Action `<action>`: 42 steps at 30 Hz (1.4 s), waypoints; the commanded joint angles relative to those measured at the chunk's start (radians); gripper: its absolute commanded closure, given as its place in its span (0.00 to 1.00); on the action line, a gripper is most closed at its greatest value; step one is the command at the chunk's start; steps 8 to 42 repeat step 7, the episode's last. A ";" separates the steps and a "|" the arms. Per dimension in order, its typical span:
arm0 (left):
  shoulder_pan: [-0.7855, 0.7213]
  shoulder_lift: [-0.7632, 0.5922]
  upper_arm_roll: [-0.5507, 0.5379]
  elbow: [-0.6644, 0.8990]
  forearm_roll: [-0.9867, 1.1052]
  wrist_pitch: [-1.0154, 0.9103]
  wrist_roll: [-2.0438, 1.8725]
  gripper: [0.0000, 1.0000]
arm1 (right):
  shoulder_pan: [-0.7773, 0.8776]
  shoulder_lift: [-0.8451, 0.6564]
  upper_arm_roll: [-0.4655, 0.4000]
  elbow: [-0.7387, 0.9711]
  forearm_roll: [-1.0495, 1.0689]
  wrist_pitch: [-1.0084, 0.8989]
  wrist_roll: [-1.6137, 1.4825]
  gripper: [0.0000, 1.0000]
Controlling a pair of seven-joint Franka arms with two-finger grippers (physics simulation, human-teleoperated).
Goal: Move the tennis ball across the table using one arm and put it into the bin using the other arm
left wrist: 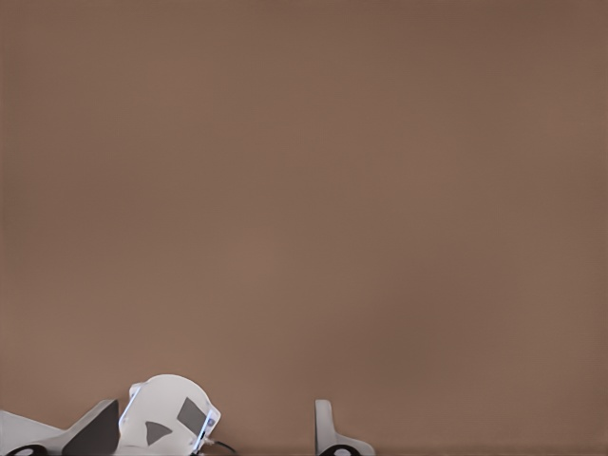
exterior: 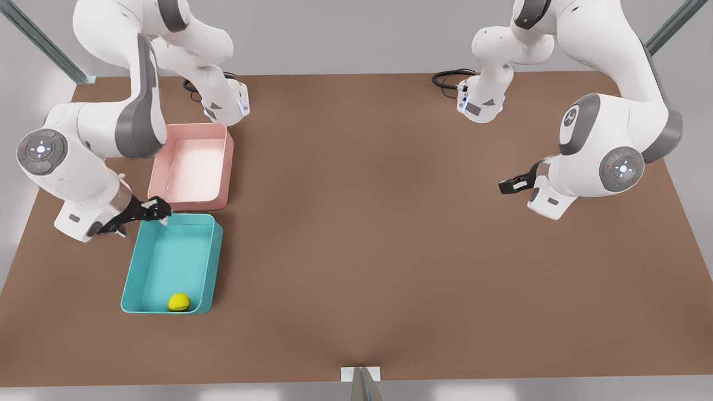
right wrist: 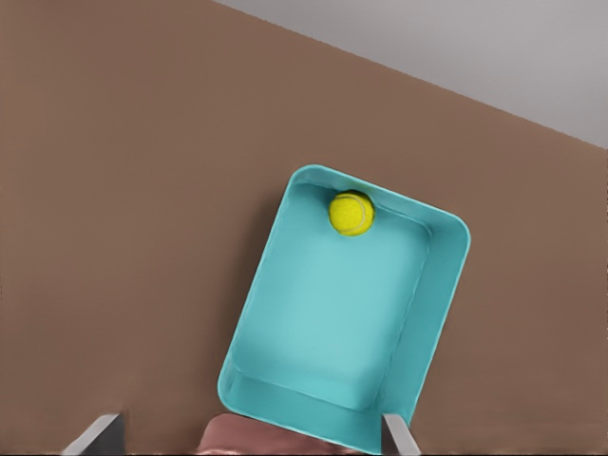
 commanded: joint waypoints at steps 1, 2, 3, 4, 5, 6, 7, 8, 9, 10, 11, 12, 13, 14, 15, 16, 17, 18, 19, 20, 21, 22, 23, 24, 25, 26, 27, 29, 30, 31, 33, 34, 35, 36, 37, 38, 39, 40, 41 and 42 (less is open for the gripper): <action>0.000 -0.001 0.000 0.000 -0.001 -0.001 -0.004 0.00 | -0.021 -0.041 0.018 -0.031 -0.016 -0.245 0.370 0.00; 0.000 -0.001 0.000 0.000 0.001 -0.001 -0.004 0.00 | -0.061 -0.047 0.069 -0.031 -0.016 -0.243 0.376 0.00; 0.000 -0.001 0.000 0.000 -0.001 -0.001 -0.004 0.00 | -0.067 -0.045 0.073 -0.031 -0.018 -0.242 0.378 0.00; 0.000 -0.001 0.000 0.000 -0.001 -0.001 -0.004 0.00 | -0.076 -0.045 0.076 -0.031 -0.016 -0.239 0.378 0.00; 0.000 0.000 0.000 0.000 0.001 -0.001 -0.004 0.00 | -0.084 -0.045 0.080 -0.031 -0.002 -0.239 0.376 0.00; -0.002 0.000 0.000 0.000 -0.001 -0.001 -0.004 0.00 | -0.088 -0.044 0.081 -0.031 -0.001 -0.238 0.376 0.00; -0.002 0.000 0.000 0.000 -0.001 -0.001 -0.004 0.00 | -0.088 -0.044 0.081 -0.031 -0.001 -0.238 0.373 0.00; -0.002 0.000 0.000 0.000 -0.001 -0.001 -0.004 0.00 | -0.088 -0.044 0.081 -0.031 -0.001 -0.238 0.373 0.00; -0.002 0.000 0.000 0.000 -0.001 -0.001 -0.004 0.00 | -0.088 -0.044 0.081 -0.031 -0.001 -0.238 0.373 0.00; -0.002 0.000 0.000 0.000 -0.001 -0.001 -0.004 0.00 | -0.088 -0.044 0.081 -0.031 -0.001 -0.238 0.373 0.00; -0.002 0.000 0.000 0.000 -0.001 -0.001 -0.004 0.00 | -0.088 -0.044 0.081 -0.031 -0.001 -0.238 0.373 0.00; -0.002 0.000 0.000 0.000 -0.001 -0.001 -0.004 0.00 | -0.088 -0.044 0.081 -0.031 -0.001 -0.238 0.373 0.00; -0.002 0.000 0.000 0.000 -0.001 -0.001 -0.004 0.00 | -0.088 -0.044 0.081 -0.031 -0.001 -0.238 0.373 0.00; -0.002 0.000 0.000 0.000 -0.001 -0.001 -0.004 0.00 | -0.088 -0.044 0.081 -0.031 -0.001 -0.238 0.373 0.00; -0.002 0.000 0.000 0.000 -0.001 -0.001 -0.004 0.00 | -0.088 -0.044 0.081 -0.031 -0.001 -0.238 0.373 0.00; -0.002 0.000 0.000 0.000 -0.001 -0.001 -0.004 0.00 | -0.088 -0.044 0.081 -0.031 -0.001 -0.238 0.373 0.00; -0.002 0.000 0.000 0.000 -0.001 -0.001 -0.004 0.00 | -0.088 -0.044 0.081 -0.031 -0.001 -0.238 0.373 0.00; -0.002 0.000 0.000 0.000 -0.001 -0.001 -0.004 0.00 | -0.088 -0.044 0.081 -0.031 -0.001 -0.238 0.373 0.00; -0.002 0.000 0.000 0.000 -0.001 -0.001 -0.004 0.00 | -0.088 -0.044 0.081 -0.031 -0.001 -0.238 0.373 0.00; -0.002 0.000 0.000 0.000 -0.001 -0.001 -0.004 0.00 | -0.088 -0.044 0.081 -0.031 -0.001 -0.238 0.373 0.00; -0.002 0.000 0.000 0.000 -0.001 -0.001 -0.004 0.00 | -0.088 -0.044 0.081 -0.031 -0.001 -0.238 0.373 0.00; -0.002 0.000 0.000 0.000 -0.001 -0.001 -0.004 0.00 | -0.088 -0.044 0.081 -0.031 -0.001 -0.238 0.373 0.00; -0.002 0.000 0.000 0.000 -0.001 -0.001 -0.004 0.00 | -0.088 -0.044 0.081 -0.031 -0.001 -0.238 0.373 0.00; -0.002 0.000 0.000 0.000 -0.001 -0.001 -0.004 0.00 | -0.088 -0.044 0.081 -0.031 -0.001 -0.238 0.373 0.00; -0.002 0.000 0.000 0.000 -0.001 -0.001 -0.004 0.00 | -0.088 -0.044 0.081 -0.031 -0.001 -0.238 0.373 0.00; -0.002 0.000 0.000 0.000 -0.001 -0.001 -0.004 0.00 | -0.088 -0.044 0.081 -0.031 -0.001 -0.238 0.373 0.00; -0.002 0.000 0.000 0.000 -0.001 -0.001 -0.004 0.00 | -0.088 -0.044 0.081 -0.031 -0.001 -0.238 0.373 0.00; -0.002 0.000 0.000 0.000 -0.001 -0.001 -0.004 0.00 | -0.088 -0.044 0.081 -0.031 -0.001 -0.238 0.373 0.00; -0.002 0.000 0.000 0.000 -0.001 -0.001 -0.004 0.00 | -0.088 -0.044 0.081 -0.031 -0.001 -0.238 0.373 0.00; -0.002 0.000 0.000 0.000 -0.001 -0.001 -0.004 0.00 | -0.088 -0.044 0.081 -0.031 -0.001 -0.238 0.373 0.00; -0.002 0.000 0.000 0.000 -0.001 -0.001 -0.004 0.00 | -0.088 -0.044 0.081 -0.031 -0.001 -0.238 0.373 0.00; -0.002 0.000 0.000 0.000 -0.001 -0.001 -0.004 0.00 | -0.088 -0.044 0.081 -0.031 -0.001 -0.238 0.373 0.00; -0.002 0.000 0.000 0.000 -0.001 -0.001 -0.004 0.00 | -0.088 -0.044 0.081 -0.031 -0.001 -0.238 0.373 0.00; -0.002 0.000 0.000 0.000 -0.001 -0.001 -0.004 0.00 | -0.088 -0.044 0.081 -0.031 -0.001 -0.238 0.373 0.00; -0.002 0.000 0.000 0.000 -0.001 -0.001 -0.004 0.00 | -0.088 -0.044 0.081 -0.031 -0.001 -0.238 0.373 0.00; -0.002 0.000 0.000 0.000 -0.001 -0.001 -0.004 0.00 | -0.088 -0.044 0.081 -0.031 -0.001 -0.238 0.373 0.00; -0.002 0.000 0.000 0.000 -0.001 -0.001 -0.004 0.00 | -0.088 -0.044 0.081 -0.031 -0.001 -0.238 0.373 0.00; -0.002 0.000 0.000 0.000 -0.001 -0.001 -0.004 0.00 | -0.088 -0.044 0.081 -0.031 -0.001 -0.238 0.373 0.00; -0.002 0.000 0.000 0.000 -0.001 -0.001 -0.004 0.00 | -0.088 -0.044 0.081 -0.031 -0.001 -0.238 0.373 0.00; -0.002 0.000 0.000 0.000 -0.001 -0.001 -0.004 0.00 | -0.088 -0.044 0.081 -0.031 -0.001 -0.238 0.373 0.00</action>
